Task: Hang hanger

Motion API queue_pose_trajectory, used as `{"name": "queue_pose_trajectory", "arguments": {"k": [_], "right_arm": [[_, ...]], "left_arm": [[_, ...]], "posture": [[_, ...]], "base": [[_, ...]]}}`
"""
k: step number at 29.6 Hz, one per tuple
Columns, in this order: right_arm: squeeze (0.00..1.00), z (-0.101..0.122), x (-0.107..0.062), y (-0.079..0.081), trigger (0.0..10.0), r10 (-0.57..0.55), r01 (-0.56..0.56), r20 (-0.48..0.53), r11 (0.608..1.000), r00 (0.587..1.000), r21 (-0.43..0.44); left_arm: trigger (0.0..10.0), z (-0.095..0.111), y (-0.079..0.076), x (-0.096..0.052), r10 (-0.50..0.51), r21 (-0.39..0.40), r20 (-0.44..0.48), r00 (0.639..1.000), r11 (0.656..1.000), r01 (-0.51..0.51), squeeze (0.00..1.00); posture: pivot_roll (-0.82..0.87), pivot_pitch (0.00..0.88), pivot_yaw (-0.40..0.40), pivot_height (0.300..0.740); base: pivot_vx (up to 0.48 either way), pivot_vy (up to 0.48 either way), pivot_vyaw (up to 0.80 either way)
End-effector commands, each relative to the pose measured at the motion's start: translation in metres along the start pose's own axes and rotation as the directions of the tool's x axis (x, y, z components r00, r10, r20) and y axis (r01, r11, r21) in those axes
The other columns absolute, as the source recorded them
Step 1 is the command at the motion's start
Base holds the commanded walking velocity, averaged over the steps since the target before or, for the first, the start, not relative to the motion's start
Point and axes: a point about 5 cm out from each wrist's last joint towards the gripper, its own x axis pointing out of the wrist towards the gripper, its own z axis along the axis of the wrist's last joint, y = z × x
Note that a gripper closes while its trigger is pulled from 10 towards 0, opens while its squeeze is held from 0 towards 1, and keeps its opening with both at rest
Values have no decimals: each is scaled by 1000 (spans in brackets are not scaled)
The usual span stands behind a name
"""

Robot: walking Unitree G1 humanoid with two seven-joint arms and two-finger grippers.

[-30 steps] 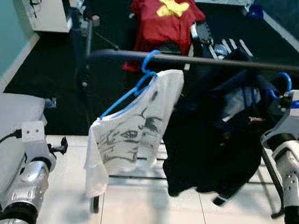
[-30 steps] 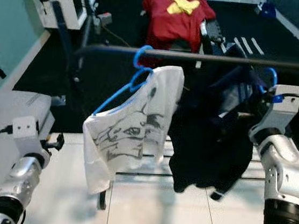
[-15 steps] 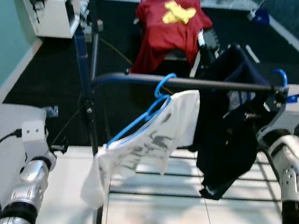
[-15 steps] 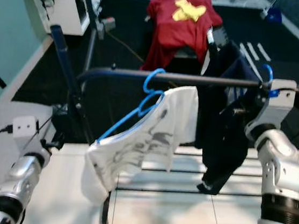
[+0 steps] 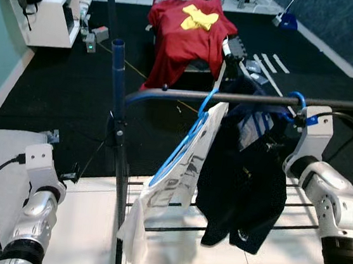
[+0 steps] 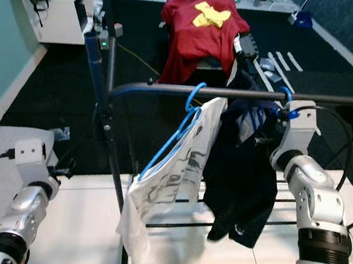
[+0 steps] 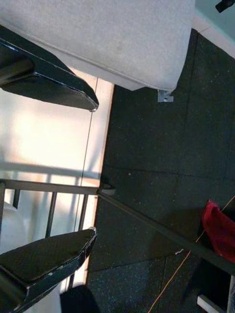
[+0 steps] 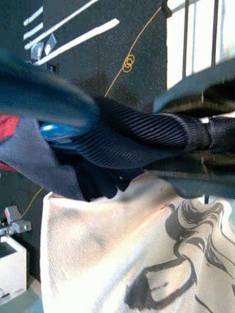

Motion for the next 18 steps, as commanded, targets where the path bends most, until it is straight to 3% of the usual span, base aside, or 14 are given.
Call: {"name": "queue_pose_trajectory", "arguments": {"k": [1,7,12,18], "right_arm": [[1000,-16,-3,-3,10000,-15,17,-65,1000,998,24],[1000,-24,-10,-9,10000,-30,32,-55,999,998,37],[1000,-54,-34,-14,10000,-77,77,6,994,997,75],[1000,-64,-44,-14,10000,-104,101,27,991,994,93]], "left_arm": [[10000,-10,-1,-4,-4,4,-29,1000,1000,4,0],[10000,-11,-4,-5,-24,18,-36,999,1000,24,0],[10000,-17,3,-5,24,3,-80,996,1000,-24,0],[10000,-19,6,-6,39,2,-97,995,999,-39,0]], "posture": [[-36,132,2,740],[-35,134,-2,740],[-40,135,-1,740],[-46,135,2,740]], "base": [[0,0,0],[0,0,0],[0,0,0],[0,0,0]]}}
